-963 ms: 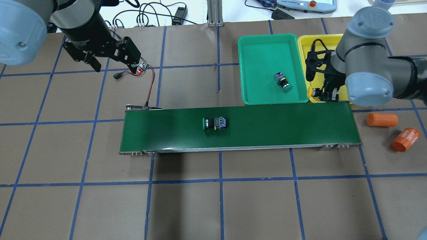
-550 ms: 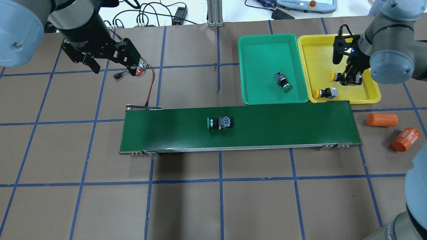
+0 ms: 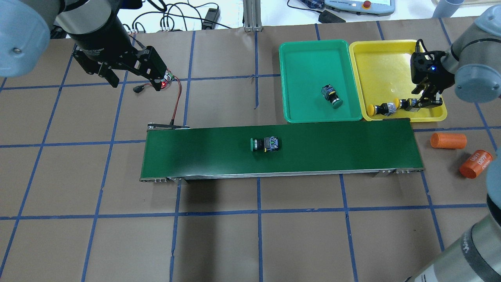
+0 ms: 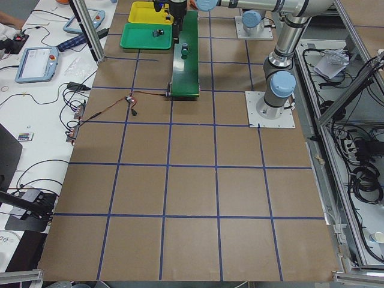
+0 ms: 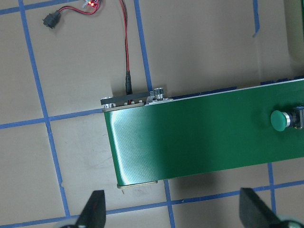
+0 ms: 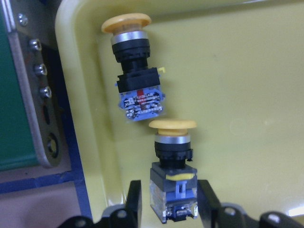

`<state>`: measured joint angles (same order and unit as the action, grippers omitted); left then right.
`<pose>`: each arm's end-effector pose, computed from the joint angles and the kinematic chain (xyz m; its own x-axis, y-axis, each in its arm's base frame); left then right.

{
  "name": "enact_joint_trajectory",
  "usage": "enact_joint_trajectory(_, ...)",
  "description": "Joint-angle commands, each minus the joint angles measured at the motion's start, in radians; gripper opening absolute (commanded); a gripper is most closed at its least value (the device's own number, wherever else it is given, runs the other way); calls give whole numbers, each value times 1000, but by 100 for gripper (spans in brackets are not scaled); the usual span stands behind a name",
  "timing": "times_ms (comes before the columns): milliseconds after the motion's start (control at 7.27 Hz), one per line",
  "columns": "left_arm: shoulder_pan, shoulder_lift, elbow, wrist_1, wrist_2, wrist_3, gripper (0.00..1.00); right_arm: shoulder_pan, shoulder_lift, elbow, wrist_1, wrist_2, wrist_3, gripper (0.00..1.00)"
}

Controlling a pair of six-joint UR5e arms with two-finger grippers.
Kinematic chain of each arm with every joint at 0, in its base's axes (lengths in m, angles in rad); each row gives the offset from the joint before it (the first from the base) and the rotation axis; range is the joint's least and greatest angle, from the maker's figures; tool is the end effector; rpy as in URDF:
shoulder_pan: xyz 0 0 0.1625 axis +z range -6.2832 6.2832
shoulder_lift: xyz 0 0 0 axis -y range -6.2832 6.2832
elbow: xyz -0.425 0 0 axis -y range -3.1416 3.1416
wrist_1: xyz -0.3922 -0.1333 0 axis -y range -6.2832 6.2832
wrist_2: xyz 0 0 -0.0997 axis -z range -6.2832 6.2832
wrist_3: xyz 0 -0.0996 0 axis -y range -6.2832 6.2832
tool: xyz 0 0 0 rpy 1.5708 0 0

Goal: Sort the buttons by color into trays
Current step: 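Move the right gripper back over the belt to the green switch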

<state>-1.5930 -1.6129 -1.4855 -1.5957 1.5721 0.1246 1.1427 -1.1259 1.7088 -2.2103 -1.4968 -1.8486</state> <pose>-0.1445 -0.5081 0.5063 -0.9892 0.1462 -0.0036 0.1463 0.9891 -0.0180 -0.1275 -0.6184 0.2367 -0.1493 -0.9860 0.0746 -0.9878 0.1454 -0.0555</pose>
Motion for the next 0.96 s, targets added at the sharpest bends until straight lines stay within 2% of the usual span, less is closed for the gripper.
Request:
enact_joint_trajectory(0,1,1,5,0,-1,1,100,29,-95,0,97,1,8,100)
enact_joint_trajectory(275,-2,-5,1,13,0,1,100,109,-207,14,222,-13,76,100)
enact_joint_trajectory(550,-1,-5,-1,3,3,0,100,185,-283,127,218,-13,113,100)
enact_joint_trajectory(826,1,5,-7,3,3,0,100,229,-316,260,184,-8,181,100)
